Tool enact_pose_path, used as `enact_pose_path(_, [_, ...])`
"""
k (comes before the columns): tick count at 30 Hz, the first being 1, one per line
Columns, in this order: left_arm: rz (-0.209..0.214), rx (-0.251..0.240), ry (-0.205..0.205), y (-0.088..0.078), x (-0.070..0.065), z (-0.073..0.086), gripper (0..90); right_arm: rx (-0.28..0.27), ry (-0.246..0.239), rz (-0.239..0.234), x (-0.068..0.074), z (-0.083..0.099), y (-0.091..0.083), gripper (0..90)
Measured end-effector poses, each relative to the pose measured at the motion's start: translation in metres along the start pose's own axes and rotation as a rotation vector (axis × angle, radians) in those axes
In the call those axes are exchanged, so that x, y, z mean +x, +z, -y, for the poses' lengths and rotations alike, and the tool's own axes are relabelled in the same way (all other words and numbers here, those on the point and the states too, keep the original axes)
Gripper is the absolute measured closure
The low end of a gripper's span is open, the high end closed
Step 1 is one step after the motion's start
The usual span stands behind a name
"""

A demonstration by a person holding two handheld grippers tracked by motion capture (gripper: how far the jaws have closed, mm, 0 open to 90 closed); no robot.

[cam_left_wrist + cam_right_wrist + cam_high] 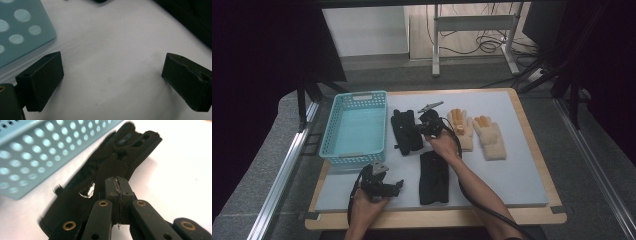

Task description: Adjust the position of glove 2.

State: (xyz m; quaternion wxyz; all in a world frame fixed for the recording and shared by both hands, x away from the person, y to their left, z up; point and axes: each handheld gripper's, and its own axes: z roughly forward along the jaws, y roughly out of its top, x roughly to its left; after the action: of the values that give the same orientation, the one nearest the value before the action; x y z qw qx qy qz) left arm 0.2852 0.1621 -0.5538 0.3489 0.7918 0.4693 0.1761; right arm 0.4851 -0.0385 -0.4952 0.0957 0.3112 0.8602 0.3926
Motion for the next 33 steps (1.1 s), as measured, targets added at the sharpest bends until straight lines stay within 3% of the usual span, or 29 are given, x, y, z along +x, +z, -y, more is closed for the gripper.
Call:
enact_pose_path(8, [0.0,0.002,0.0,0.0,0.0,0.0,4.2,-0.048,0.008,0.021,-0.01,-0.003,-0.042,88.1])
enact_pose_path(17, [0.001,-0.001,0.0,0.0,0.0,0.0,4.2,-0.055,-0.015,0.116,-0.028,-0.004,-0.082,88.1])
enact_pose_path(21, [0.0,0.0,0.0,0.0,0.0,0.0,4.2,-0.029,-0.022,0.111,-0.025,0.001,-0.076,88.1])
enact_pose_path(28, [0.001,0.0,0.001,0.0,0.0,0.0,4.3,-0.031,-0.037,0.01,-0.003,0.002,-0.051,85.3])
enact_pose_path(30, [0.001,0.0,0.001,0.0,0.0,0.0,4.3,-0.039,-0.06,0.007,0.004,-0.002,-0.047,82.0])
enact_pose_path(33, [0.001,0.0,0.0,0.0,0.0,0.0,4.3,-0.046,-0.065,0.019,0.001,-0.004,-0.047,78.5])
